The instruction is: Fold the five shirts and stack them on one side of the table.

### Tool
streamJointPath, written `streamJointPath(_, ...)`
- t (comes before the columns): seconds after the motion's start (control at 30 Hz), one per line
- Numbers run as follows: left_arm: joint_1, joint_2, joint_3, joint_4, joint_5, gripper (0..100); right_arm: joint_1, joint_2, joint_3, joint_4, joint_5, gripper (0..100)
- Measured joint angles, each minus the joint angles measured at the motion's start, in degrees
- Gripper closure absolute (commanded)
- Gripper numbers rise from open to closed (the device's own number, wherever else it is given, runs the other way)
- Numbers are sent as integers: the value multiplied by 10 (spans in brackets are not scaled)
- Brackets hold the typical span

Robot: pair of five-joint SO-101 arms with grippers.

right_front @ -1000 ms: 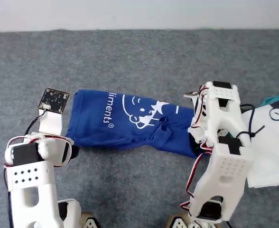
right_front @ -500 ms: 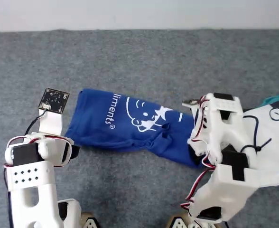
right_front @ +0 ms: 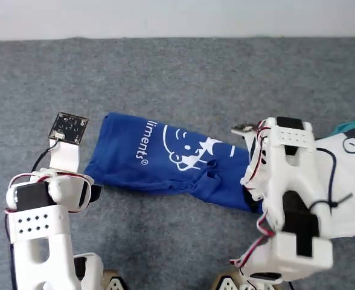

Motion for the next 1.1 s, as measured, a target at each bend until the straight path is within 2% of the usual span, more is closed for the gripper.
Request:
streamJointPath(0.23,0,-3,18,0,1,765,0,-116,1,23,33,835)
streamJointPath(0.53,0,-3,20,0,0,765,-27,-134,74,26,70,836)
streamJointPath(0.7,0,-3,20,0,0,765,-54,-134,74,-63,53,837)
streamJointPath(0.9,0,-3,20,0,0,765,-171,-134,74,-190,-35,837)
streamJointPath(1.1,0,-4,23,0,0,765,-178,-105,74,-334,-98,835)
